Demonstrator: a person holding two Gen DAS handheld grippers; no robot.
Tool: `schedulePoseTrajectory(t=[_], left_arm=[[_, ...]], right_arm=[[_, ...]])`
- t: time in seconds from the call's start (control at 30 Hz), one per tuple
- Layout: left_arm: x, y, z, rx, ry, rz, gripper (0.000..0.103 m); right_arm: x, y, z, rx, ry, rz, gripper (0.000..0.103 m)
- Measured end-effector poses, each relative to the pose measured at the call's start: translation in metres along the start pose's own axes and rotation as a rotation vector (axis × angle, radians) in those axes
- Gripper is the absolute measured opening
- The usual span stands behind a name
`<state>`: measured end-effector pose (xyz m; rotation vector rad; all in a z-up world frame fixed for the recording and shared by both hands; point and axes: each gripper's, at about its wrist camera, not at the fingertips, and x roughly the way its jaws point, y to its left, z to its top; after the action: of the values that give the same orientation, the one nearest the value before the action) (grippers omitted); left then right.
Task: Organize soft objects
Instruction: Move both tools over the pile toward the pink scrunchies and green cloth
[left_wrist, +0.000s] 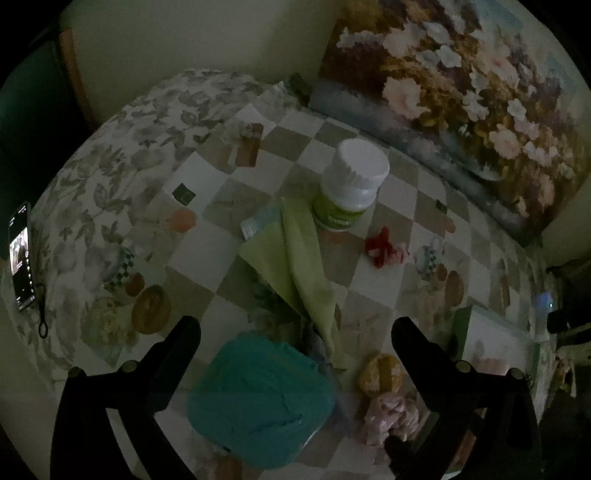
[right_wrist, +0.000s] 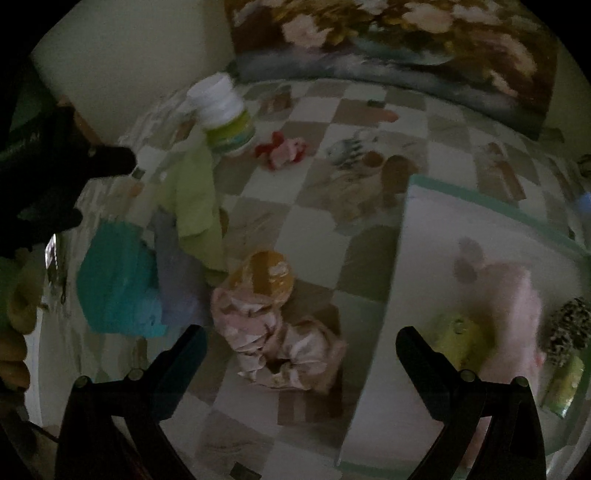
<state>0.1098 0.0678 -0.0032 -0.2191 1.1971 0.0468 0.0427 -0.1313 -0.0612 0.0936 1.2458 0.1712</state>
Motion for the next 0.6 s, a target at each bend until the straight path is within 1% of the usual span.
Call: schedulePoseTrajectory(t=[0.13,0.27,0.37,0.47,0.53,0.6], left_arm=[[0.001,0.001,0.000,0.002,0.006,0.004,0.103],[0.002,0.001,0.001,-0.001,0.011,0.007,0.103],[0.003,0.001,0.001,0.000,0.015,0.005,0.103],[0.004,0.001,0.001,0.002,0.019,0.003,0.103],[0.005,0.001,0.001,0.001,0.022,0.005,0.103],[0.007,0.000,0.001,-0.001,0.030,0.008,0.103]], right_arm=[[0.011,0.006,-0.003,-0.026,0.025,-0.006,0.103],[0.013,0.011,-0.006,-0.073,0.022,-0.030,0.103],[0.011,0.016,-0.007,-0.096,0.016,-0.002,0.098],[0.013,0.023,-0.008,-0.131,0.019,-0.010,0.095],[0.019,0.025,-0.010,-0.142,0.040,-0.010,0.090],[0.025,0.027,-0.011,-0.152,0.058,-0.011,0.086]])
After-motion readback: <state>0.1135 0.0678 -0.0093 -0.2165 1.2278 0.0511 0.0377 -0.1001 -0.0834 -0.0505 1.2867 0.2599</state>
